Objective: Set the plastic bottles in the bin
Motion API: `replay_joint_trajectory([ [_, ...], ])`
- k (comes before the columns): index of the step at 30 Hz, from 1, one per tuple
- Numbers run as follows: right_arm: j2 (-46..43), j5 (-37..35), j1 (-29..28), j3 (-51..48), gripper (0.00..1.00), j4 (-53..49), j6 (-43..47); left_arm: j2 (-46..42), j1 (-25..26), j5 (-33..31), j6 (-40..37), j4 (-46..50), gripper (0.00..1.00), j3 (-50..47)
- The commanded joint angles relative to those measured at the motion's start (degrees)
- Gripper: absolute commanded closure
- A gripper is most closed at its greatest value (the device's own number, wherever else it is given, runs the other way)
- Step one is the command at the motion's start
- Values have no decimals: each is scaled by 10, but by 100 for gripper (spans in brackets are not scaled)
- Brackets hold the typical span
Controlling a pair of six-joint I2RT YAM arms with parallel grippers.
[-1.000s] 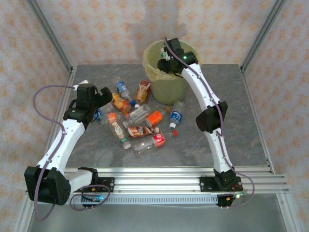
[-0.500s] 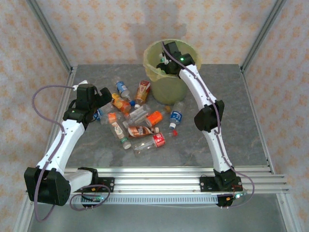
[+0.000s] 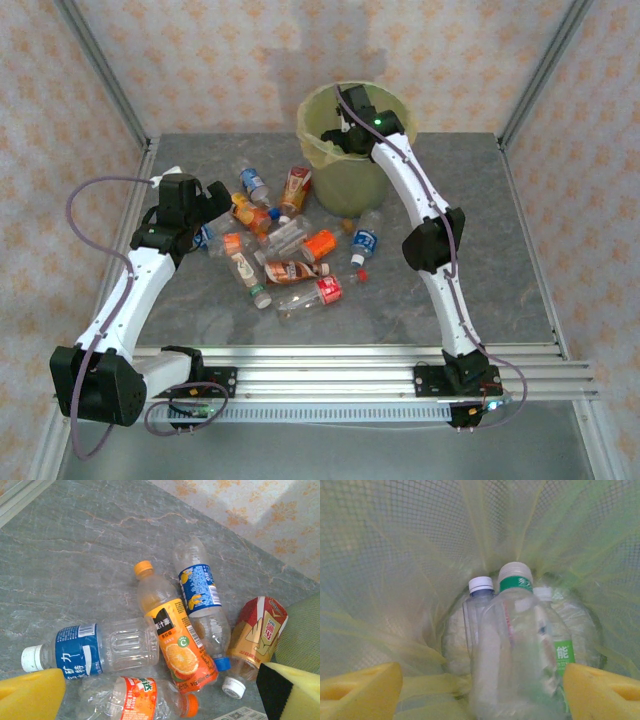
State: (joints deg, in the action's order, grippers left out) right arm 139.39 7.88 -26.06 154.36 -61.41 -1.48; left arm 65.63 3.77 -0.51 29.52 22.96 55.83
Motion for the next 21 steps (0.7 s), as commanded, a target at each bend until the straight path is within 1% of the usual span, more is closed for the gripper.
replay_joint_trajectory([
  [1, -56, -19, 3, 29, 16, -20, -14, -17, 5, -21, -14, 13, 0, 18],
  [13, -141, -46, 3, 26, 15, -52, -26, -21, 4, -25, -16, 13, 0, 17],
  [21, -200, -33, 3, -11, 14, -72, -32, -24, 4, -22, -16, 16, 0, 20],
])
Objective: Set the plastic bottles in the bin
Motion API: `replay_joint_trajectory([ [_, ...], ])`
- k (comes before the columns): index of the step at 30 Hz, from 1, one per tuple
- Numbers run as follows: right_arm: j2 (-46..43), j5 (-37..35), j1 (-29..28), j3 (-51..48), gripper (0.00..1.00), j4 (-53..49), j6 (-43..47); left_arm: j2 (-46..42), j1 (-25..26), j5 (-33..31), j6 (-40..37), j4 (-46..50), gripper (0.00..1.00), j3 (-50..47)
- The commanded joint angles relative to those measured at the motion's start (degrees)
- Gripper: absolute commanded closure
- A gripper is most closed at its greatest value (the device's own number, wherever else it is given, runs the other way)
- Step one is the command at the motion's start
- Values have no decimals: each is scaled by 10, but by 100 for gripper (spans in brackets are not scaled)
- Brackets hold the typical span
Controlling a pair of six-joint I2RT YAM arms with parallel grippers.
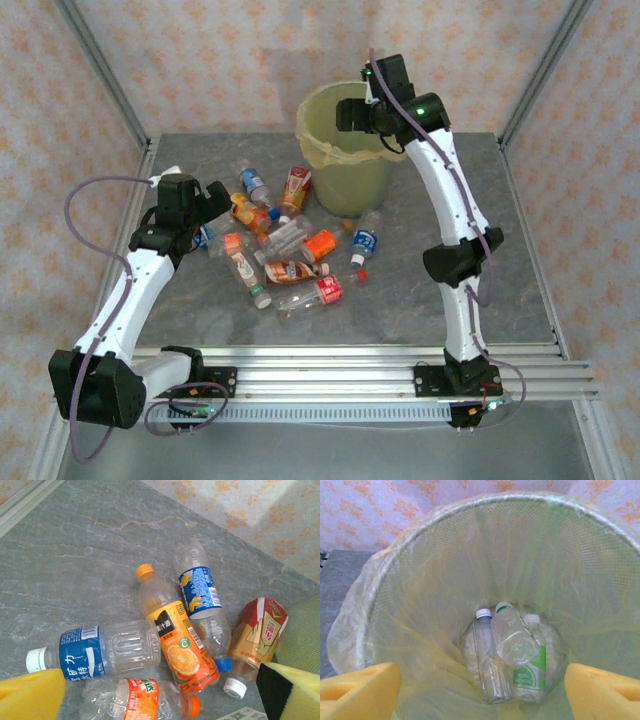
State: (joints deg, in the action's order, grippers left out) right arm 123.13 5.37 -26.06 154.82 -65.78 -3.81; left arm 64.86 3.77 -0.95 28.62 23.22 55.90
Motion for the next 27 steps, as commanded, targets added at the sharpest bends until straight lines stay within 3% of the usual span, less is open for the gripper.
replay_joint_trajectory([
  [1, -48, -8, 3, -26, 14, -30, -10, -16, 4, -18, -8, 14, 0, 19],
  [7, -133, -14, 3, -134, 14, -17, -20, -22, 4, -19, -7, 16, 0, 17],
  [16, -341, -52, 0, -453, 13, 91, -61, -34, 4, -23, -8, 22, 0, 17],
  [27, -468, -88, -44, -774, 13, 188, -171, -34, 4, -24, 1, 20, 0, 19],
])
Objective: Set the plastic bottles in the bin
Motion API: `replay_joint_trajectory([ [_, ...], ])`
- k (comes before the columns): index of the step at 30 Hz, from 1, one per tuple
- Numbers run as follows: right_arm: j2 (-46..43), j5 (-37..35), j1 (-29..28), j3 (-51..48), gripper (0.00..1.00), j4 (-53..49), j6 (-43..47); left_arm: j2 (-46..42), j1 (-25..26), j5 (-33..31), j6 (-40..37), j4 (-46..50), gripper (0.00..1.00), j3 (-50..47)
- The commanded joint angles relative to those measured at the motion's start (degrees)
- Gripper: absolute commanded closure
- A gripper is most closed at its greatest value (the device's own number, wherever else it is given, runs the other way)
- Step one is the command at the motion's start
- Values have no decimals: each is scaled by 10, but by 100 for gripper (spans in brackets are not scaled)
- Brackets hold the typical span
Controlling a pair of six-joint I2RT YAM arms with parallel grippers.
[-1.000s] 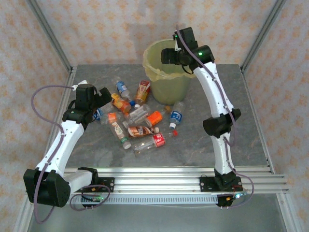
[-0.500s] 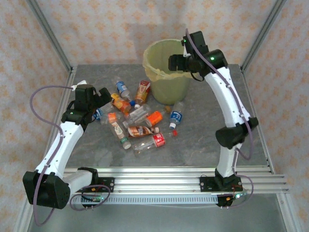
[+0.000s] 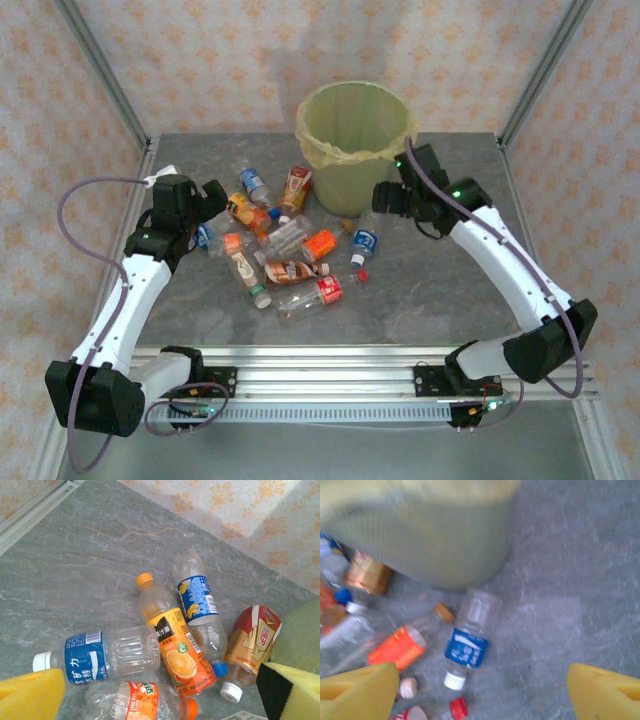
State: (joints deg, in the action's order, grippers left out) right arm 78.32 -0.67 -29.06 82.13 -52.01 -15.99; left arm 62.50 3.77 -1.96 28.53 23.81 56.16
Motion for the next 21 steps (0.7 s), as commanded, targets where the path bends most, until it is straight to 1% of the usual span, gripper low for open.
replay_joint_trajectory([
  [1, -25, -28, -18, -69, 13, 66, -62, -9, 5, -14, 3, 13, 0, 17],
  [6, -30, -12, -27, -151, 9, 139, -109, -4, 5, -9, 4, 13, 0, 18],
  [11, -2, 12, -28, -200, 6, 199, -139, 1, 5, -7, 5, 12, 0, 18],
  [16, 47, 14, -29, -218, 5, 237, -152, 11, 5, -5, 6, 9, 0, 18],
  [21, 110, 9, -29, -197, 8, 251, -151, 18, 6, 5, 12, 2, 0, 19],
])
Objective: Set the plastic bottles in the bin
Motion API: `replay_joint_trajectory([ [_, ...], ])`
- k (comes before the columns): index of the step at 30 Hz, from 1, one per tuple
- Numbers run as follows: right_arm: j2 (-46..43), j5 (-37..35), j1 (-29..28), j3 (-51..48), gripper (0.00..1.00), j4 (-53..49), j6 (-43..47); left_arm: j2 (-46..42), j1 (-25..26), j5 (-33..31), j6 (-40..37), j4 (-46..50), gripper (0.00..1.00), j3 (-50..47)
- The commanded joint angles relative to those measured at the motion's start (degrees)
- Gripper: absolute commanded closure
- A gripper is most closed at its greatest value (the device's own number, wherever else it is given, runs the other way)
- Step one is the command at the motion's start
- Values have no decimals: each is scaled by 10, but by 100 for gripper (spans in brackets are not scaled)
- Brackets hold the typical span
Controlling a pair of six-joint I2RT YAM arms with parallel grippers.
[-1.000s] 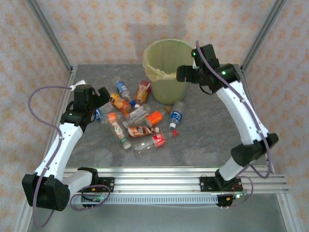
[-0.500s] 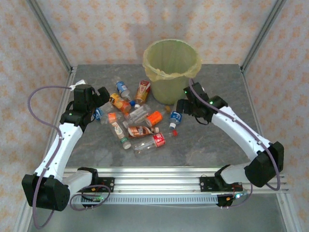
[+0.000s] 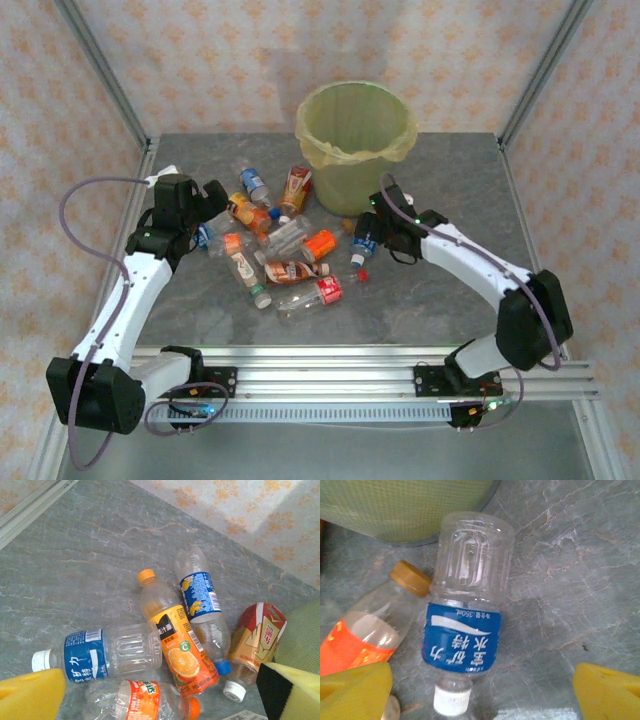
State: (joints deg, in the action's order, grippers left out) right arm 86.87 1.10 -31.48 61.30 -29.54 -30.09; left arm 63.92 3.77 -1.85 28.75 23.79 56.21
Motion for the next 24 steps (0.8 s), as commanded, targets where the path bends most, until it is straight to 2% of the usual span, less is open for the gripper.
replay_joint_trajectory([
  [1, 37, -13, -5, 16, 8, 29, -9, 5, 6, 7, 10, 0, 0, 18],
  [6, 89, -34, -1, 37, 11, 31, -12, 9, 9, 8, 11, -1, 0, 20],
  [12, 135, -16, 20, 38, 20, 54, -14, 12, 12, 11, 8, 1, 0, 24],
  [24, 149, -7, 62, 8, 25, 72, -5, 21, 17, 6, 5, 5, 0, 31],
])
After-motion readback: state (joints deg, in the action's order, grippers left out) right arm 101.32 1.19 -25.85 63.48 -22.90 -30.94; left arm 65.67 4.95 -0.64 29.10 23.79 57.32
